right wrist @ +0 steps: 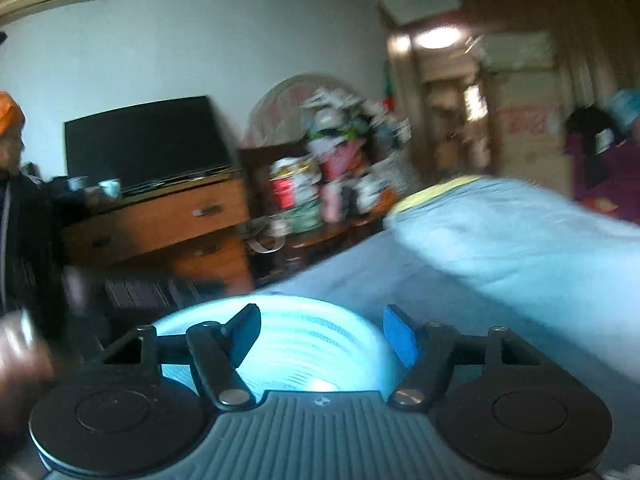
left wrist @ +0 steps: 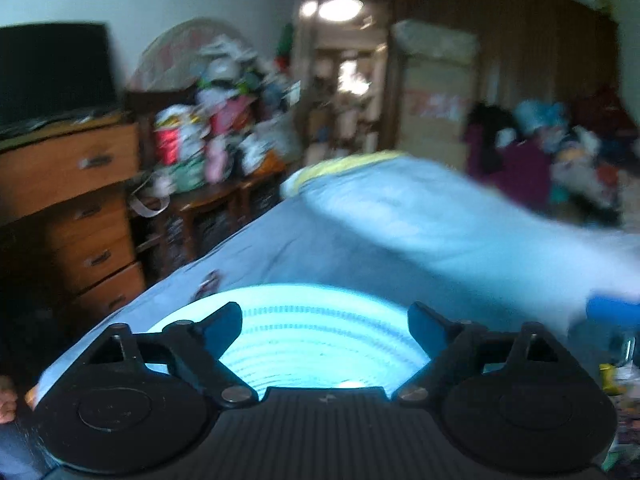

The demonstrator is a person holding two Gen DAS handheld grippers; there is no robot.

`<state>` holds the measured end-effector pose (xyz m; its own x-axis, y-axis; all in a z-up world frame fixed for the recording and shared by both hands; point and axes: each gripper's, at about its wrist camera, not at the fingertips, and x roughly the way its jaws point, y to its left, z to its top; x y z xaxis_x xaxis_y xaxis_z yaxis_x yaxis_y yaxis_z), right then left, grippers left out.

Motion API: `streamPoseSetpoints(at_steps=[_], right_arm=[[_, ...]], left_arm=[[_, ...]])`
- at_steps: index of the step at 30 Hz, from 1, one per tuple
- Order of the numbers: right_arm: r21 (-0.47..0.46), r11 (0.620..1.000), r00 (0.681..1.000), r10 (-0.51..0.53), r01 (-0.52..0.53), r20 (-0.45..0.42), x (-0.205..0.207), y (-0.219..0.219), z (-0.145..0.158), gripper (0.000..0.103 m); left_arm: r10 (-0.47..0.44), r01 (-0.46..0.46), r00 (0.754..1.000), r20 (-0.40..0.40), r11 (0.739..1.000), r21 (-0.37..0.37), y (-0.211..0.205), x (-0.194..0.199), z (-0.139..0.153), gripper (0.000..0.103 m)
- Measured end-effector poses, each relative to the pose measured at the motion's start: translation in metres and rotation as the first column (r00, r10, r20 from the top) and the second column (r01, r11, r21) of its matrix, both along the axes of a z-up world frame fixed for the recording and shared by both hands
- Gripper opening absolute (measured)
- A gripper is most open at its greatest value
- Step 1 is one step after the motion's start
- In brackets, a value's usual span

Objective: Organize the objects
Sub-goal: 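Move both open grippers back over the medicine pile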

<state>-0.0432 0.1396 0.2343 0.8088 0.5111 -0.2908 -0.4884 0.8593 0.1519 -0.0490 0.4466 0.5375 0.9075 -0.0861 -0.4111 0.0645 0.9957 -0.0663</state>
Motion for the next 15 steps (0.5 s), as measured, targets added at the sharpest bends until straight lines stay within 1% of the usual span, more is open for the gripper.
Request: streamPoseSetpoints(at_steps=[1, 2, 4, 5, 7, 8, 10, 11, 12, 13, 15], right_arm=[[-0.016, 0.999, 0.999, -0.043, 0.043, 0.003, -0.012, -0.024, -0.012, 0.072], [-0.036, 0.995, 0.996, -0.092, 0.091, -0.015, -0.023, -0.054, -0.028, 0.071], [-0.086, 0.977, 0.978, -0.201, 0.195, -0.062, -0.04, -0.114, -0.056, 0.07], [-0.137, 0.959, 0.96, -0.264, 0.25, -0.096, -0.045, -0.146, -0.072, 0.067], [-0.234, 0.908, 0.911, -0.387, 0.348, -0.144, -0.054, -0.206, -0.099, 0.063], [-0.282, 0.881, 0.887, -0.433, 0.379, -0.161, -0.058, -0.234, -0.112, 0.063], [-0.364, 0.843, 0.858, -0.481, 0.396, -0.181, -0.062, -0.272, -0.131, 0.062], [-0.381, 0.833, 0.844, -0.498, 0.402, -0.198, -0.064, -0.291, -0.137, 0.061], [-0.377, 0.83, 0.835, -0.509, 0.411, -0.21, -0.067, -0.303, -0.141, 0.061], [-0.363, 0.83, 0.828, -0.517, 0.423, -0.217, -0.07, -0.313, -0.143, 0.061], [-0.321, 0.843, 0.828, -0.511, 0.431, -0.229, -0.081, -0.325, -0.148, 0.06]], left_arm=[[-0.038, 0.038, 0.999, 0.026, 0.999, -0.003, -0.012, -0.008, 0.004, 0.099], [-0.073, 0.073, 0.996, 0.045, 0.997, -0.004, -0.023, -0.015, 0.007, 0.101], [-0.154, 0.156, 0.985, 0.07, 0.988, -0.011, -0.048, -0.028, 0.009, 0.101], [-0.188, 0.19, 0.979, 0.074, 0.982, -0.023, -0.058, -0.033, 0.009, 0.101], [-0.251, 0.255, 0.966, 0.069, 0.965, -0.057, -0.081, -0.04, 0.005, 0.101], [-0.271, 0.275, 0.96, 0.062, 0.959, -0.067, -0.092, -0.043, 0.001, 0.101], [-0.318, 0.321, 0.947, 0.046, 0.944, -0.078, -0.115, -0.046, -0.007, 0.101], [-0.344, 0.346, 0.938, 0.033, 0.935, -0.08, -0.128, -0.047, -0.011, 0.101], [-0.369, 0.369, 0.929, 0.021, 0.926, -0.081, -0.139, -0.048, -0.017, 0.101], [-0.406, 0.405, 0.914, 0.007, 0.911, -0.08, -0.152, -0.05, -0.025, 0.101], [-0.466, 0.464, 0.885, -0.019, 0.884, -0.064, -0.18, -0.053, -0.04, 0.101]])
